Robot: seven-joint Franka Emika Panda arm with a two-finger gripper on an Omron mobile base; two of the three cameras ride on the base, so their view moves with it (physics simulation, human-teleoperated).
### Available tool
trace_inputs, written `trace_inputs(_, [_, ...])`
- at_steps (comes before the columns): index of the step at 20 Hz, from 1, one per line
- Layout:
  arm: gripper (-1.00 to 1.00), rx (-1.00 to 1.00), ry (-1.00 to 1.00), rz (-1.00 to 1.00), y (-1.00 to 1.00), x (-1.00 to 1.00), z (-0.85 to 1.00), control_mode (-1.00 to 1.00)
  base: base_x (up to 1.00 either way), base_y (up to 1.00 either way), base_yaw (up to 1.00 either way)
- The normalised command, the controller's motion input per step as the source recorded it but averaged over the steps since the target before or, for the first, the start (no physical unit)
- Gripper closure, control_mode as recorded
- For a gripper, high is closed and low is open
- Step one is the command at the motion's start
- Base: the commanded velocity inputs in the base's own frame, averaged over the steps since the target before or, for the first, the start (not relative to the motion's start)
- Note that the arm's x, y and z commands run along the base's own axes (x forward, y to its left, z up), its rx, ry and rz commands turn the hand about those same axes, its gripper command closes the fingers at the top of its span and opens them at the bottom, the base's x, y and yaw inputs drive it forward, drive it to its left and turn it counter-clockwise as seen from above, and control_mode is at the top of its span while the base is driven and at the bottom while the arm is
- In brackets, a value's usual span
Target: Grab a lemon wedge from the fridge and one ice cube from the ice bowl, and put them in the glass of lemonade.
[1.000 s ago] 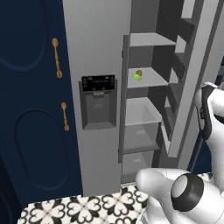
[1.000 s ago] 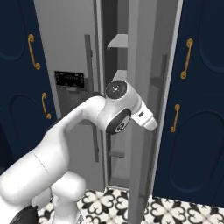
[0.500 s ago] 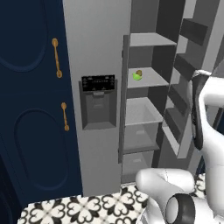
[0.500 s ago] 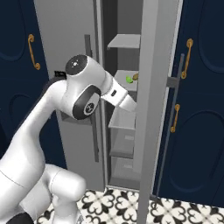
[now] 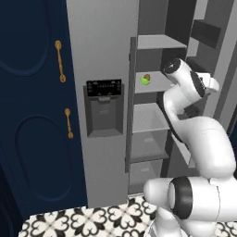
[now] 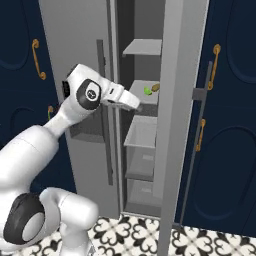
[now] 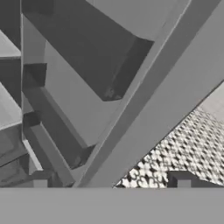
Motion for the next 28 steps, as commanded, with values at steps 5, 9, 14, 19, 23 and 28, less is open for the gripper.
trace_inputs(5, [-1.00, -0.14, 0.19, -0.23, -0.67, 0.54, -0.56, -1.00, 0.00, 0.00, 0.00])
trace_inputs(9, [-1.00, 0.00, 0.00, -0.17, -0.88, 0.28, -0.33, -1.00, 0.00, 0.00, 0.00])
trace_inputs(14, [-1.00, 0.00, 0.00, -0.18, -0.97, 0.14, -0.17, -1.00, 0.00, 0.00, 0.00])
trace_inputs(19, [-1.00, 0.00, 0.00, -0.19, -0.99, 0.00, -0.19, -1.00, 0.00, 0.00, 0.00])
trace_inputs(23, [-1.00, 0.00, 0.00, -0.09, -0.59, -0.09, 0.00, -1.00, 0.00, 0.00, 0.00])
trace_inputs(28, [-1.00, 0.02, -0.04, -0.01, 0.02, -0.74, 0.37, -1.00, 0.00, 0.00, 0.00])
